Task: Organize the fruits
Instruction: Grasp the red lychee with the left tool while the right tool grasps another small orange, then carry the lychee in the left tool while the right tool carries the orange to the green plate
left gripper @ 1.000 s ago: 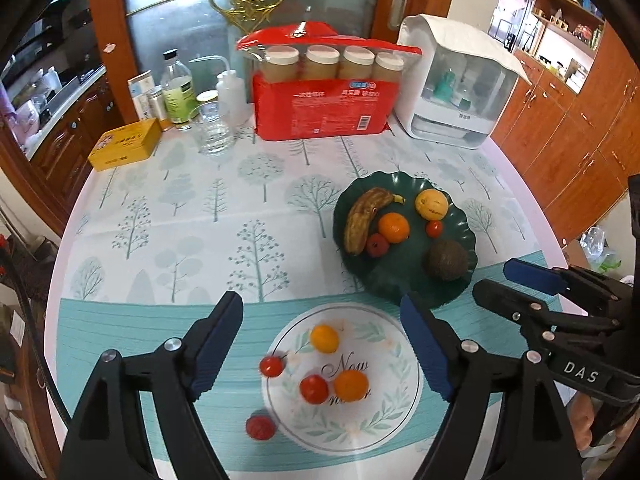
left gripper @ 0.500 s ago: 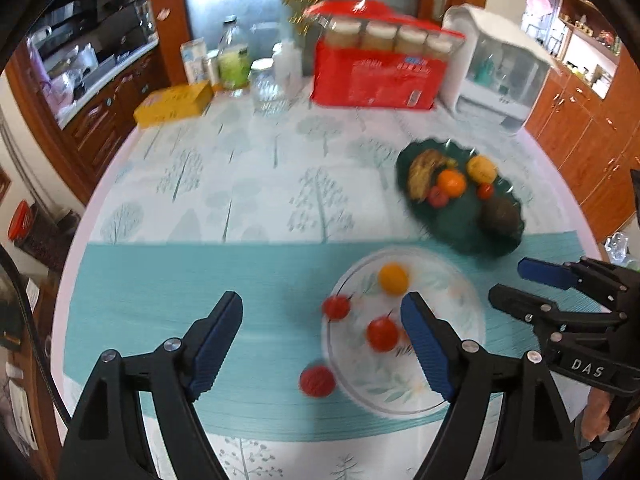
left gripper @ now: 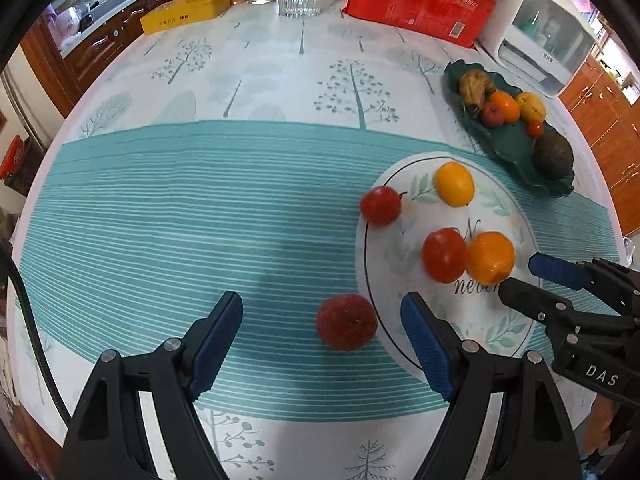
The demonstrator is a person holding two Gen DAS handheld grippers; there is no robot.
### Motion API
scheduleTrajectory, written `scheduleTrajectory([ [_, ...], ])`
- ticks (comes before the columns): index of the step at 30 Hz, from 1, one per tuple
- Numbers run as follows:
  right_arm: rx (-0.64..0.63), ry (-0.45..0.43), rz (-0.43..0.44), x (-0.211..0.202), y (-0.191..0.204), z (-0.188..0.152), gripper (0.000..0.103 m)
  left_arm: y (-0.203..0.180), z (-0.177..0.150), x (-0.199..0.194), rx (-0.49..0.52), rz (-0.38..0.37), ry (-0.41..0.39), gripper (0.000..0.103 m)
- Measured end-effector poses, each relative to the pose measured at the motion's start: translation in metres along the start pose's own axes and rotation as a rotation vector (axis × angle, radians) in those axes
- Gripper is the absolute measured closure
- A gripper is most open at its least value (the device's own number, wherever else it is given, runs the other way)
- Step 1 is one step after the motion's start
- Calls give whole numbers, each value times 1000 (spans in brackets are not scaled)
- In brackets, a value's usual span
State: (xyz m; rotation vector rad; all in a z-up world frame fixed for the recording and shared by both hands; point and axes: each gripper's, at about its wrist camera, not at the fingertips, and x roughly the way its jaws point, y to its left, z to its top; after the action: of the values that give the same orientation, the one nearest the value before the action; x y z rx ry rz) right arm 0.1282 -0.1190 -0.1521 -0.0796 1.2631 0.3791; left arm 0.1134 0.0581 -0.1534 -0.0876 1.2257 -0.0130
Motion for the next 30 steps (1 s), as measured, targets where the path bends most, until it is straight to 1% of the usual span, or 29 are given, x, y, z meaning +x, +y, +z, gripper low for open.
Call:
scheduleTrajectory([
  [5,-4,12,-6,12,1,-1,51,-2,-2,9,5,-3,2,23],
  [8,-13,11,-15,15,3,0,51,-3,-3,12,4,-12,8,26],
  [10,-18,12,-17,17,4,1,51,-4,-4,14,3,-16,10,31],
  [17,-47,-2,-37,22,9,6,51,-5,-7,19,0,-33,24,39],
  [18,-48,-3,-40,22,9,7,51,-5,-8,20,-2,-33,25,43],
  [23,-54,-8,-37,24,10,9,51,-6,-8,20,6,-28,20,55],
  [25,-60,-9,-35,25,11,9,51,-6,-8,19,7,-35,20,64],
  [26,-62,-14,-34,25,11,9,53,-7,-8,19,10,-40,21,67],
  [27,-64,-17,-31,25,11,10,56,-8,-9,19,13,-40,22,70],
  [28,-66,-16,-21,25,12,10,62,-9,-9,19,16,-38,22,70],
  [30,-66,-18,-27,25,12,9,63,-9,-9,19,18,-35,20,70],
])
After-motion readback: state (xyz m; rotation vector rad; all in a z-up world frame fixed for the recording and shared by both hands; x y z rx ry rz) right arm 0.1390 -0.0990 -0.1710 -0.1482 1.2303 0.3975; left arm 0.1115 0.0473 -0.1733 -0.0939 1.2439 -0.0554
